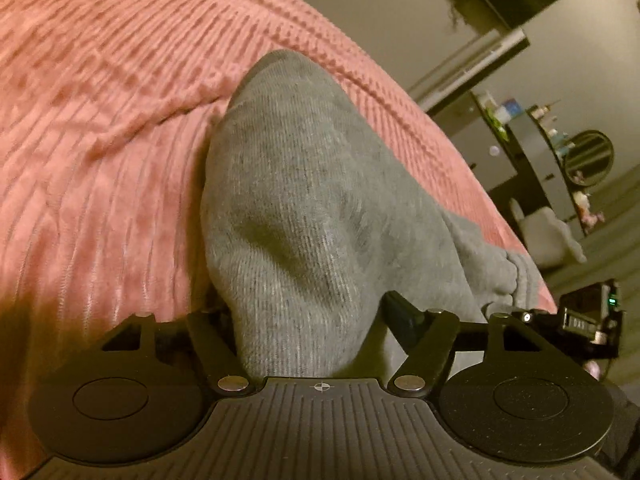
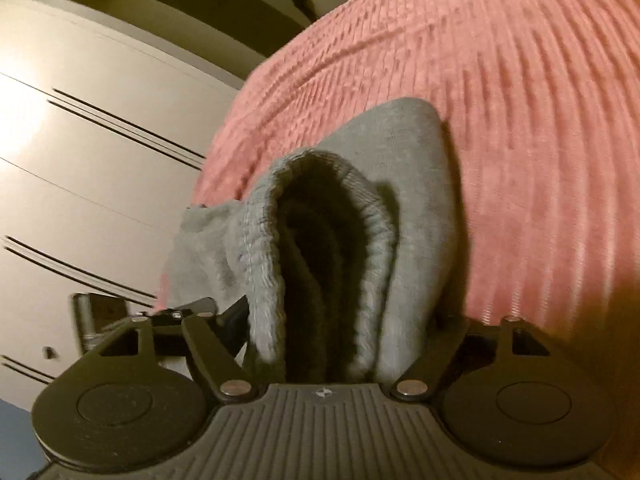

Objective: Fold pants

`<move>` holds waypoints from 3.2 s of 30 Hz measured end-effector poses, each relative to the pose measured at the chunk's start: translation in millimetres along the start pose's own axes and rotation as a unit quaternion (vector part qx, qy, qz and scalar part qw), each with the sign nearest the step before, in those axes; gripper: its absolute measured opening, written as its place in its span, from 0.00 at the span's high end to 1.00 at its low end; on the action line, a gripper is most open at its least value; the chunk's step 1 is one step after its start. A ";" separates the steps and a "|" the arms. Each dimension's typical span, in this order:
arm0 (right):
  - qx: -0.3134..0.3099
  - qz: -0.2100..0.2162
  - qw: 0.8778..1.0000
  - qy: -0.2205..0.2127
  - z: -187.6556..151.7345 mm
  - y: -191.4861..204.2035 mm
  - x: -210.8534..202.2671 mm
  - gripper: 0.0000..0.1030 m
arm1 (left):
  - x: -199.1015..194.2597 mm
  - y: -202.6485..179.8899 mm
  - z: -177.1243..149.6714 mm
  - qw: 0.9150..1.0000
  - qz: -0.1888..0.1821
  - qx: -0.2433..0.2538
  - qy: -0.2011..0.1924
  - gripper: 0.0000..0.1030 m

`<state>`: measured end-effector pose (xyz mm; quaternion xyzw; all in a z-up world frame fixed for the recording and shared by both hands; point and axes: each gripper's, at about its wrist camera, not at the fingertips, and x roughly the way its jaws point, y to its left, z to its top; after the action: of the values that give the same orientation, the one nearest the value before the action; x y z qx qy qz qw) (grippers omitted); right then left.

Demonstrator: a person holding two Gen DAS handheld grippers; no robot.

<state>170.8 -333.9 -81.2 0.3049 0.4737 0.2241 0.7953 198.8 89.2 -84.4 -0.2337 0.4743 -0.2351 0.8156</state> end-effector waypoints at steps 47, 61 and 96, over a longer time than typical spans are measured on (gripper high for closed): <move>0.117 -0.069 0.964 -0.230 -43.0 52.3 -24.3 0.74 | -50.9 -21.8 -62.2 0.980 0.151 -0.058 -0.117 0.43; 0.057 -0.172 0.952 -0.247 -66.7 49.1 -47.7 0.53 | -60.5 -28.1 -67.3 0.978 0.163 -0.055 -0.116 0.34; -0.104 -0.258 0.916 -0.289 -85.4 98.0 -54.5 0.84 | -70.0 -51.2 -68.0 0.962 0.193 -0.029 -0.191 0.17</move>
<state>63.6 -275.8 -10.5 0.1393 0.2596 -0.0385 0.9548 99.7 80.9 -37.0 -0.2020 0.3522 -0.0097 0.9138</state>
